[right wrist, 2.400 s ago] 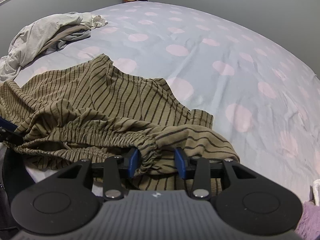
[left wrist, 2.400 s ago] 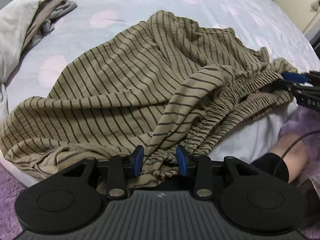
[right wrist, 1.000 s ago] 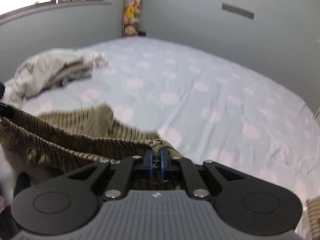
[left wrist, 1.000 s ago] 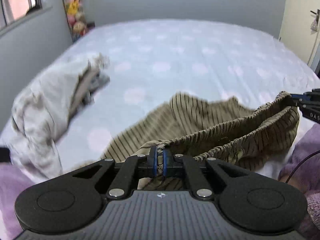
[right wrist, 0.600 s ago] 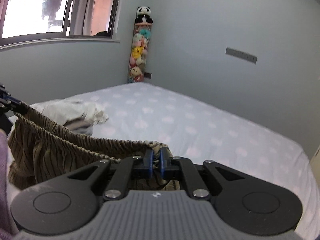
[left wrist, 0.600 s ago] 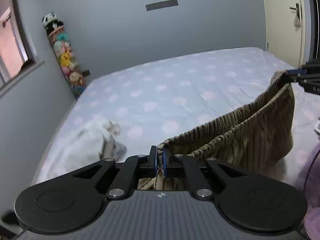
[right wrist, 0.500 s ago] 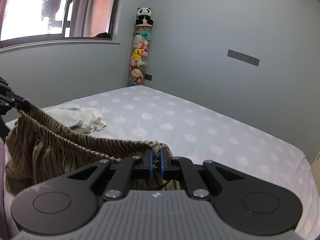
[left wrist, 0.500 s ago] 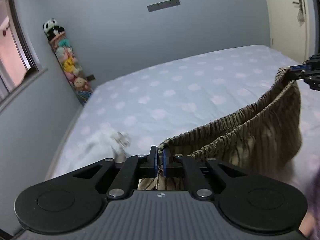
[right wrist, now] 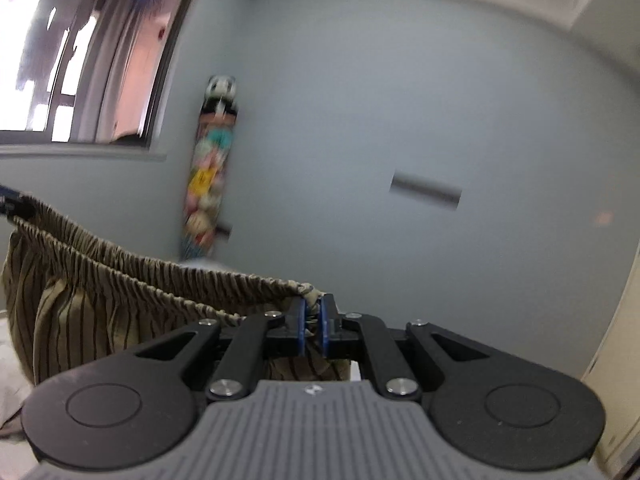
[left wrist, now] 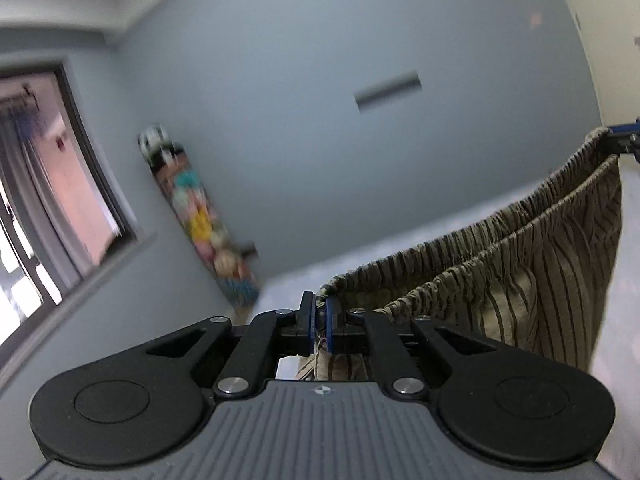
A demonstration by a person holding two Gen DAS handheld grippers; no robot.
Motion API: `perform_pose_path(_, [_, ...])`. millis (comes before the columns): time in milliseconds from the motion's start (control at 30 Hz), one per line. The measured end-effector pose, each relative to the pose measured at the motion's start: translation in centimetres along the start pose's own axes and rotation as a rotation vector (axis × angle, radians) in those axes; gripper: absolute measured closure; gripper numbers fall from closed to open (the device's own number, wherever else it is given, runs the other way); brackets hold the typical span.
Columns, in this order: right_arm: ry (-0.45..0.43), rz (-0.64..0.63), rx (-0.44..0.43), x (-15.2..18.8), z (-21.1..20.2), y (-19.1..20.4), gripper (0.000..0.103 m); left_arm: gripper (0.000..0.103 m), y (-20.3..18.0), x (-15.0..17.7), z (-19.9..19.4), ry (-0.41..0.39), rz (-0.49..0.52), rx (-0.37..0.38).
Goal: Fold clothes
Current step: 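Lift the trousers by the waistband with both grippers, shaking them out, then lay the trousers flat on the bed and open both grippers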
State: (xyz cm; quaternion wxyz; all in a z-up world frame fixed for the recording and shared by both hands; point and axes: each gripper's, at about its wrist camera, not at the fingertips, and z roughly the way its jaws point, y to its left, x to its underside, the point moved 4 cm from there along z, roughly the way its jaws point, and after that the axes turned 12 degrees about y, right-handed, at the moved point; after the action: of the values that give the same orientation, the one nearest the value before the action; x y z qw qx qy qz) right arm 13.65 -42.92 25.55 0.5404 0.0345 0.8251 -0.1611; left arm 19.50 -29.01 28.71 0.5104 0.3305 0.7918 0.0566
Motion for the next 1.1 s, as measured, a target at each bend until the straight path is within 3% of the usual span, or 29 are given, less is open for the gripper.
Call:
perform_pose_path(133, [-0.078, -0.045, 0.058, -1.9, -3.2, -1.0, 0.094, 0.1, 0.1, -0.3, -3.5, -0.101, 0.003, 0.008])
perform_pose_path(200, [-0.077, -0.063, 0.069, -1.0, -4.3, -1.0, 0.094, 0.1, -1.0, 1.9, -4.3, -0.113, 0.036, 0.022])
perform_pose_path(300, [-0.032, -0.069, 0.033, 3.1, -5.0, -0.5, 0.094, 0.1, -3.6, 6.8, -3.5, -0.076, 0.068, 0.062])
perform_pose_path(533, [0.234, -0.072, -0.109, 19.3, -3.5, 2.5, 0.094, 0.1, -12.2, 23.0, -0.2, 0.167, 0.154, 0.168])
perform_pose_path(767, [0.54, 0.039, -0.22, 35.1, -1.7, 7.1, 0.095, 0.1, -19.0, 36.8, 2.1, 0.452, 0.093, 0.296])
perform_pose_path(900, [0.646, 0.124, -0.234, 40.7, -1.9, 8.6, 0.095, 0.1, -19.4, 40.1, 2.0, 0.512, 0.06, 0.301])
perform_pose_path(1100, [0.664, 0.254, -0.218, 42.3, -3.6, 7.6, 0.096, 0.1, -19.2, 41.2, -1.9, 0.527, 0.026, 0.303])
